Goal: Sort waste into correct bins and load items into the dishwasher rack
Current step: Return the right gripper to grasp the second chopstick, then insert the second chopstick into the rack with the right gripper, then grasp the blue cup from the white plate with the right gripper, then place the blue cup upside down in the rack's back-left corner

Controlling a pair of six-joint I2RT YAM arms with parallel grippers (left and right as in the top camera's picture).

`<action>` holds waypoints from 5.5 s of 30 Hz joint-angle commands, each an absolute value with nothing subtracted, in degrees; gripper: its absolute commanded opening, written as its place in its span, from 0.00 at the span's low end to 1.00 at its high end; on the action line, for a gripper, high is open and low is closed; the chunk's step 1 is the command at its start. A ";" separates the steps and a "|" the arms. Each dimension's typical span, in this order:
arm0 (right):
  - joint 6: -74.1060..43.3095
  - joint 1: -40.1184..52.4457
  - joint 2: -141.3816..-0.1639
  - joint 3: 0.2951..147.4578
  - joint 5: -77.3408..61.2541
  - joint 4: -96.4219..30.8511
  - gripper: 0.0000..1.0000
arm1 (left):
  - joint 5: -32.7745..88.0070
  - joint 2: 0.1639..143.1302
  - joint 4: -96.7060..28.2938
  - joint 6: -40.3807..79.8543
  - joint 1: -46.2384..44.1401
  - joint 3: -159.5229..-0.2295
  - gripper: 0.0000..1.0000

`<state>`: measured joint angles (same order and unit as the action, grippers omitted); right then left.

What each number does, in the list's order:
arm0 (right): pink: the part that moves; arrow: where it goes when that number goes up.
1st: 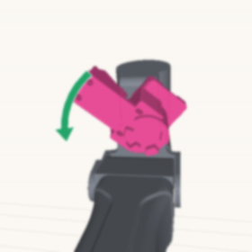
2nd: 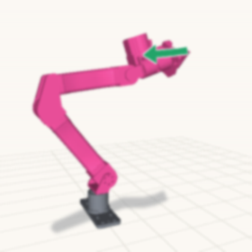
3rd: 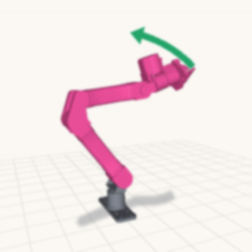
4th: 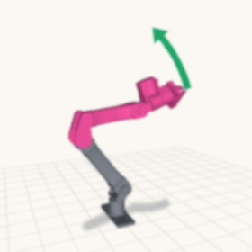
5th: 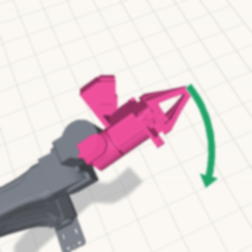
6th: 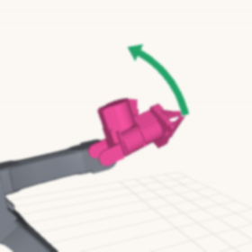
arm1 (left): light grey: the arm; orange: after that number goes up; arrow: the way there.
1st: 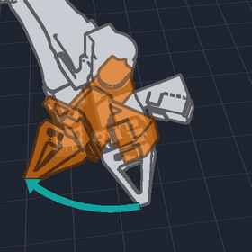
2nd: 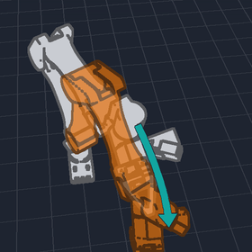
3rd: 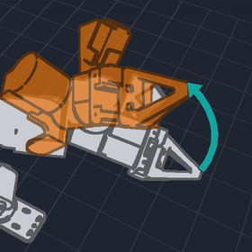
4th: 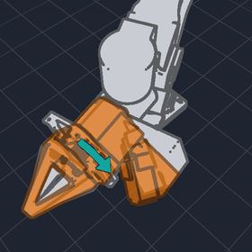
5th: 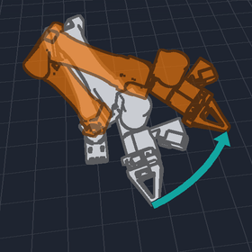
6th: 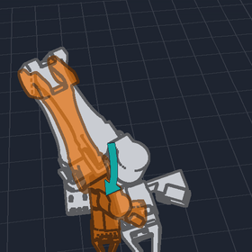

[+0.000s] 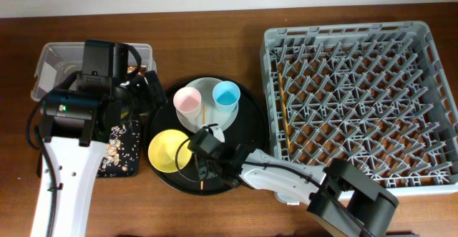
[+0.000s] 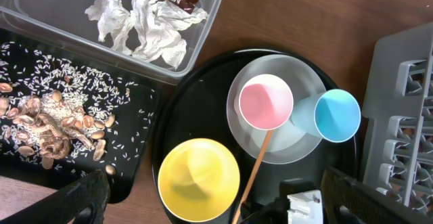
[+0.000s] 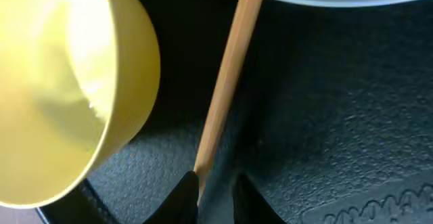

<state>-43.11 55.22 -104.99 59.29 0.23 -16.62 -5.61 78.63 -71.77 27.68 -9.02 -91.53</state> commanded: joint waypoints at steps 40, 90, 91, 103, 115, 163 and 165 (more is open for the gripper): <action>-27.24 29.02 -68.07 59.42 2.66 -50.39 0.07 | -5.85 78.15 -71.72 27.38 -8.71 -92.18 0.99; -16.93 22.11 -84.60 81.69 -6.04 -58.87 0.43 | -5.85 78.15 -71.72 27.35 -8.71 -92.20 0.99; -16.93 22.11 -84.60 81.67 -8.01 -57.63 0.43 | -5.85 78.15 -71.72 27.35 -8.71 -92.18 0.99; -5.93 37.65 -106.96 81.65 -2.33 -25.47 0.37 | -5.85 78.15 -71.72 27.38 -8.71 -92.20 0.99; -3.18 37.52 -112.86 81.54 -1.80 -26.98 0.28 | -5.85 78.15 -71.72 27.35 -8.71 -92.20 0.99; 19.46 -2.15 -127.98 93.69 -88.90 -31.16 0.04 | -5.85 78.15 -71.72 27.35 -8.71 -92.20 0.99; 19.46 -2.33 -127.98 93.56 -81.84 -31.94 0.04 | -5.85 78.15 -71.70 27.35 -8.71 -92.20 0.99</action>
